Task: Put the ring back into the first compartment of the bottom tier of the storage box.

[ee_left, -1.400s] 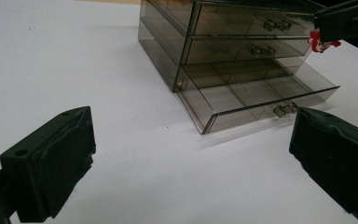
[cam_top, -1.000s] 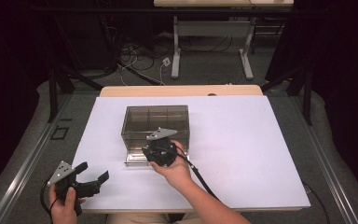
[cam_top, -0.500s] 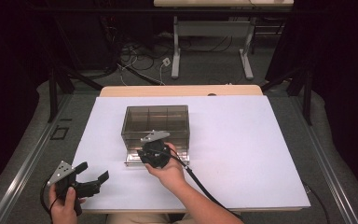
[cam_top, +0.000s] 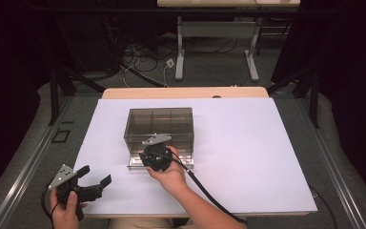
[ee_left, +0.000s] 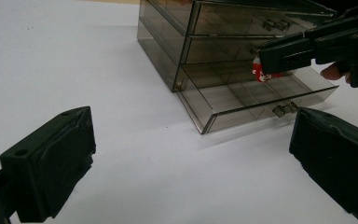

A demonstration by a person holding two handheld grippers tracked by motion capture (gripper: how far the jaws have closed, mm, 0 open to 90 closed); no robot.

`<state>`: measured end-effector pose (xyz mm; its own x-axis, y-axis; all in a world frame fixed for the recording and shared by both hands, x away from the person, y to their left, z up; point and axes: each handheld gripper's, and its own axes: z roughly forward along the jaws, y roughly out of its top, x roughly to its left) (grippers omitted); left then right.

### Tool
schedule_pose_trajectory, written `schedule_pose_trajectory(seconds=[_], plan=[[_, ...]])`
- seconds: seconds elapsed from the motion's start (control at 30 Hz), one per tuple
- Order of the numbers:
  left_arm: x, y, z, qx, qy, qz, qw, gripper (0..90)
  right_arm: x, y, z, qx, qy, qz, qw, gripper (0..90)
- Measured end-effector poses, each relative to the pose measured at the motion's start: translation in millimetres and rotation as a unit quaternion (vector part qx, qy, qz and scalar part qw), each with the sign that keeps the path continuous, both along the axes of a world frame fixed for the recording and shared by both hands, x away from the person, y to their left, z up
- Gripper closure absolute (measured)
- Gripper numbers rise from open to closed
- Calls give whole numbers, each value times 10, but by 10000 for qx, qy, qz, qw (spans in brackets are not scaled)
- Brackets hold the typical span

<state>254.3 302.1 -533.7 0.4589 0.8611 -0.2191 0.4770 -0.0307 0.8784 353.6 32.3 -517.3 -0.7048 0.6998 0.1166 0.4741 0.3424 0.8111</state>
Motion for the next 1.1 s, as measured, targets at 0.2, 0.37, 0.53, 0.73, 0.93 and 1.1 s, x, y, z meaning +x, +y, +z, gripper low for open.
schedule_pose_trajectory(seconds=[0.2, 0.37, 0.53, 0.73, 0.93, 1.1], plan=[[0, -2, 0, 6, 3, 3, 10000, 5, 16, 30, -31, -22, 72, -62, 10000, 752], [2, 1, -1, 6, 4, 8, 10000, 5, 32, 59, -77, -40, 26, -55, 10000, 752], [1, 1, 0, 15, 0, 10, 10000, 5, 37, 75, -103, -133, 66, -85, 9999, 752], [1, 3, 0, 16, -7, 7, 10000, 5, 41, 93, -131, -70, -11, -75, 9999, 751], [0, 3, 0, 13, -3, 11, 10000, 5, 30, 83, -111, -79, 26, -50, 10000, 708], [1, 3, 0, 13, -4, 13, 10000, 5, 24, 69, -94, -22, -5, -63, 10000, 665]])
